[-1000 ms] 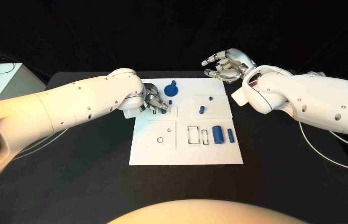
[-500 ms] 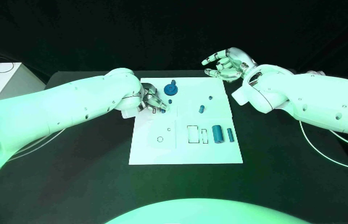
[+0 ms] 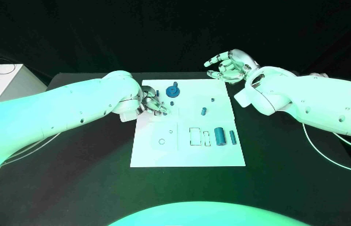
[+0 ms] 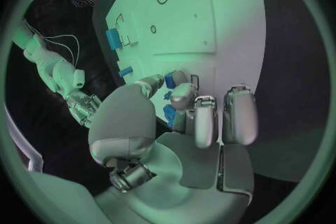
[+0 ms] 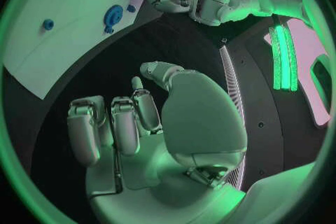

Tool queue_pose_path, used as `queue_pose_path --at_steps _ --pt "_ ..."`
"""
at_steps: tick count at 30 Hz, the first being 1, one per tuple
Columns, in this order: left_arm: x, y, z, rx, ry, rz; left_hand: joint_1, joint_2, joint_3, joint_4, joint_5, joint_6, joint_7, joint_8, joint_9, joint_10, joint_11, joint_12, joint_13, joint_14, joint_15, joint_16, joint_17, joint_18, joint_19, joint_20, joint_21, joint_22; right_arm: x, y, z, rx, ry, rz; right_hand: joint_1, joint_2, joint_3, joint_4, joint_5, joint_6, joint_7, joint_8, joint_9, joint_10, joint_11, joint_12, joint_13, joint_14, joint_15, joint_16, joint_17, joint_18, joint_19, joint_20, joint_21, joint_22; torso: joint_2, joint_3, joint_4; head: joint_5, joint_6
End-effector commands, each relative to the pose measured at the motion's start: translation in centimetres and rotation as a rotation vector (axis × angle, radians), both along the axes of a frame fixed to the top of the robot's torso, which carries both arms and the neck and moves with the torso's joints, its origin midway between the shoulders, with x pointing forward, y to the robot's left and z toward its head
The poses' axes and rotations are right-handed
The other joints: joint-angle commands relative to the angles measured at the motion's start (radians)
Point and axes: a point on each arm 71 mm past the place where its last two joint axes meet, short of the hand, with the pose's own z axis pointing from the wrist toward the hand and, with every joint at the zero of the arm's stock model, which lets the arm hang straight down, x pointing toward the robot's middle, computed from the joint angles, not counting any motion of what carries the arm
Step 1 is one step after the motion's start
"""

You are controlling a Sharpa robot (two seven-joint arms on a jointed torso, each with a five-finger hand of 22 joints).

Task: Assemble the parts on the task board

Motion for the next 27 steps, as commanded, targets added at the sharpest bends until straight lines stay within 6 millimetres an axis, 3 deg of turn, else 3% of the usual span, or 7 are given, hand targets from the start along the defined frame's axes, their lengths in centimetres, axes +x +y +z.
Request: queue_pose_path --at_steps 1,7,9,16,19,24,27 --pt "-0.1 -0.3 0.3 -0.008 -0.010 -0.011 0.014 -0.002 -0.024 0.012 -0.040 0.004 0.001 -0.005 0.002 0.000 0.008 0.004 -0.002 0.113 0.001 0.006 0.263 -0.012 0.001 -0.001 -0.004 0.001 0.0 0.0 0.0 0.001 -0.001 0.006 -0.010 0.001 0.003 -0.006 0.002 0.005 0.001 -0.005 -0.001 -0.004 0.000 -0.001 0.035 0.088 0.005 -0.004 0.201 -0.001 0.099 0.005 -0.003 0.243 0.001 -0.0004 -0.0010 0.001 0.002" --pt "-0.2 -0.5 0.9 -0.044 -0.018 -0.003 0.002 0.004 -0.051 0.016 -0.073 0.003 0.002 -0.008 0.003 -0.003 0.009 0.000 -0.008 0.113 0.002 0.006 0.263 -0.012 -0.001 0.000 -0.005 -0.001 0.0 0.0 -0.1 0.001 0.002 0.010 -0.013 0.002 0.003 -0.007 0.001 0.004 0.001 -0.006 -0.001 -0.004 0.000 -0.001 0.035 0.088 0.005 -0.004 0.201 -0.001 0.099 0.005 -0.004 0.243 0.002 0.0003 -0.0021 0.002 0.015" --pt "-0.2 -0.5 1.1 -0.056 -0.021 0.001 -0.002 0.006 -0.062 0.016 -0.087 -0.001 0.004 -0.010 0.003 -0.009 0.010 -0.008 -0.020 0.112 0.002 0.003 0.259 -0.011 -0.002 0.000 -0.007 -0.004 0.0 -0.1 -0.2 0.000 0.003 0.010 -0.014 0.001 0.003 -0.007 0.001 0.004 0.002 -0.006 -0.001 -0.005 0.000 -0.001 0.034 0.088 0.005 -0.004 0.201 0.000 0.099 0.005 -0.004 0.243 0.002 0.0004 -0.0021 0.001 0.011" --pt "-0.2 0.1 2.3 -0.111 -0.028 0.021 0.018 0.018 -0.079 0.014 -0.084 -0.036 0.014 -0.023 0.005 -0.046 0.018 -0.045 -0.076 0.105 0.007 -0.012 0.237 -0.003 -0.023 0.003 -0.030 -0.042 0.1 -0.2 -0.2 0.000 0.002 0.011 -0.016 0.000 0.002 -0.007 0.000 0.004 0.002 -0.007 -0.001 -0.003 0.000 -0.001 0.036 0.088 0.005 -0.004 0.201 0.000 0.099 0.005 -0.004 0.243 0.001 0.0002 0.0004 -0.001 0.016" --pt "0.0 0.9 3.1 -0.138 -0.029 0.033 0.098 0.035 -0.055 0.007 -0.067 -0.088 0.036 -0.070 -0.021 -0.099 0.036 -0.092 -0.142 0.101 0.020 -0.021 0.224 0.003 -0.040 0.015 -0.050 -0.071 0.1 -0.3 -0.2 0.000 0.000 0.010 -0.017 0.000 0.001 -0.008 -0.001 0.004 0.001 -0.007 -0.001 -0.005 0.000 -0.002 0.034 0.087 0.005 -0.005 0.199 -0.001 0.099 0.005 -0.003 0.243 -0.001 0.0016 0.0006 0.000 0.021" --pt "0.6 2.4 4.5 -0.166 -0.042 0.062 0.129 0.025 -0.036 0.011 -0.068 -0.128 0.069 -0.145 -0.080 -0.154 0.065 -0.136 -0.210 0.092 0.045 -0.037 0.202 0.011 -0.064 0.037 -0.077 -0.112 0.2 -0.6 -0.2 -0.001 -0.002 0.003 -0.017 -0.001 0.001 -0.008 -0.001 0.004 0.001 -0.007 -0.001 -0.008 0.000 -0.003 0.032 0.087 0.005 -0.006 0.198 0.000 0.098 0.005 -0.005 0.241 0.001 0.0023 -0.0020 0.003 0.030" --pt "1.3 3.3 5.4 -0.176 -0.067 0.086 0.148 0.027 -0.027 0.008 -0.067 -0.126 0.073 -0.157 -0.094 -0.165 0.069 -0.143 -0.223 0.090 0.049 -0.040 0.197 0.013 -0.068 0.042 -0.083 -0.120 0.3 -0.7 -0.2 -0.002 -0.004 -0.001 -0.017 -0.001 0.001 -0.008 -0.001 0.004 0.001 -0.006 -0.001 -0.010 0.000 -0.005 0.029 0.086 0.005 -0.008 0.195 0.001 0.097 0.005 -0.008 0.238 0.002 0.0006 -0.0024 0.001 0.034"
